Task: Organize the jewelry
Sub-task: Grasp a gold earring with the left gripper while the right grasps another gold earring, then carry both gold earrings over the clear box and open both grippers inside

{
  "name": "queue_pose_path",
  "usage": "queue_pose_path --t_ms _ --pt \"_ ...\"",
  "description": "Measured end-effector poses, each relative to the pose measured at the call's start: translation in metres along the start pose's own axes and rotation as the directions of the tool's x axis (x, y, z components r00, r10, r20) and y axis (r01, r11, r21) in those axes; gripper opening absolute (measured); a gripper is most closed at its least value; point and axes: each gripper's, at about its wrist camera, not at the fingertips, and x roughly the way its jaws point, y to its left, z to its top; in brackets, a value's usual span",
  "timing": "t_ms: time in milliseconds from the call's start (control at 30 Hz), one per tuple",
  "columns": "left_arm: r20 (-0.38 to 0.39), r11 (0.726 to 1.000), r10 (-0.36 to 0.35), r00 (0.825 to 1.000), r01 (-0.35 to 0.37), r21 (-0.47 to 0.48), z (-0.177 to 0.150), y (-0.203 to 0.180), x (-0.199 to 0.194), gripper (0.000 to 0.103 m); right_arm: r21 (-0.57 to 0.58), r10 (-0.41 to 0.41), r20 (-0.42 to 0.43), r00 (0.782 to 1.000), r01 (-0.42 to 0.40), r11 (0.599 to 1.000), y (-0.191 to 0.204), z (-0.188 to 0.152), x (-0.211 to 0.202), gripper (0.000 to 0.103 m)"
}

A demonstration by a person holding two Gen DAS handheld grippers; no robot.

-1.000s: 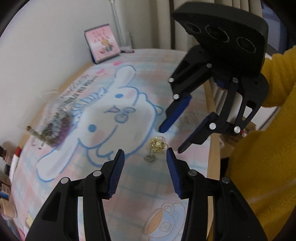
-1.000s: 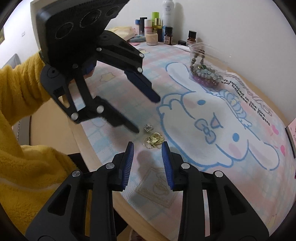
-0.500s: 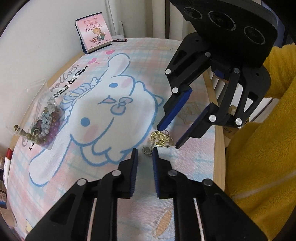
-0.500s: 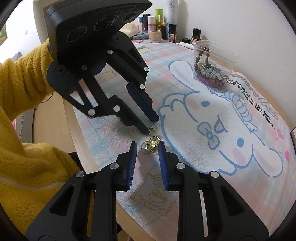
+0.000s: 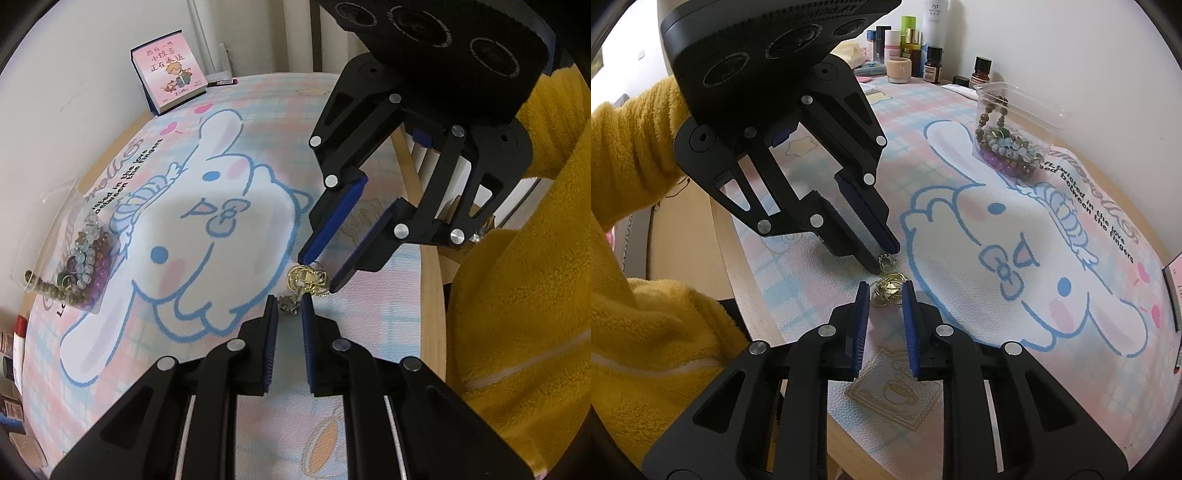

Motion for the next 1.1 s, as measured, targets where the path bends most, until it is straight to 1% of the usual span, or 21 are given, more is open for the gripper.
queue_pose_path --t_ms 133,167,267,300,633,700,800,900,1033,1100 --pt "0.001 1.000 -0.006 1.000 0.006 -0.003 0.001 0.001 0.000 0.013 0.013 0.002 0.000 1.000 -0.002 1.000 -0.001 0.001 0.001 0.016" --pt "0.001 1.000 -0.005 1.000 0.005 0.000 0.000 0.001 0.000 0.013 0.013 -0.003 0.000 1.000 0.003 1.000 -0.002 0.001 0.001 0.014" --pt "0.002 1.000 -0.004 1.000 0.004 -0.003 0.000 0.000 0.000 0.013 0.022 -0.002 -0.005 1.000 0.002 1.000 -0.003 0.002 0.001 0.012" --pt "0.004 1.000 -0.001 1.000 0.001 -0.005 -0.001 0.000 -0.001 0.012 0.019 -0.007 -0.006 1.000 0.007 1.000 -0.003 0.002 0.001 0.010" --pt "0.028 0.999 0.042 0.999 -0.041 -0.036 -0.006 0.002 -0.006 0.012 0.042 -0.033 0.005 0.999 0.033 0.999 -0.008 0.001 -0.003 0.009" --pt "0.040 0.998 0.052 0.998 -0.050 -0.042 -0.007 0.003 -0.011 0.011 0.048 -0.030 0.015 0.999 0.029 0.998 -0.008 0.001 -0.006 0.009" --pt "0.073 0.996 0.063 0.995 -0.058 -0.067 -0.009 0.006 -0.020 0.010 0.051 -0.046 0.035 0.998 0.045 0.998 -0.009 0.003 -0.013 0.009" --pt "0.116 0.992 0.087 0.989 -0.075 -0.105 -0.011 0.009 -0.031 0.010 0.058 -0.052 0.061 0.997 0.048 0.997 -0.013 0.008 -0.021 0.009" --pt "0.157 0.986 0.119 0.980 -0.099 -0.131 -0.010 0.011 -0.040 0.011 0.071 -0.080 0.101 0.992 0.073 0.995 -0.019 0.015 -0.033 0.009" --pt "0.173 0.986 0.117 0.978 -0.095 -0.135 -0.009 0.012 -0.044 0.011 0.080 -0.088 0.114 0.990 0.079 0.994 -0.022 0.018 -0.038 0.009"
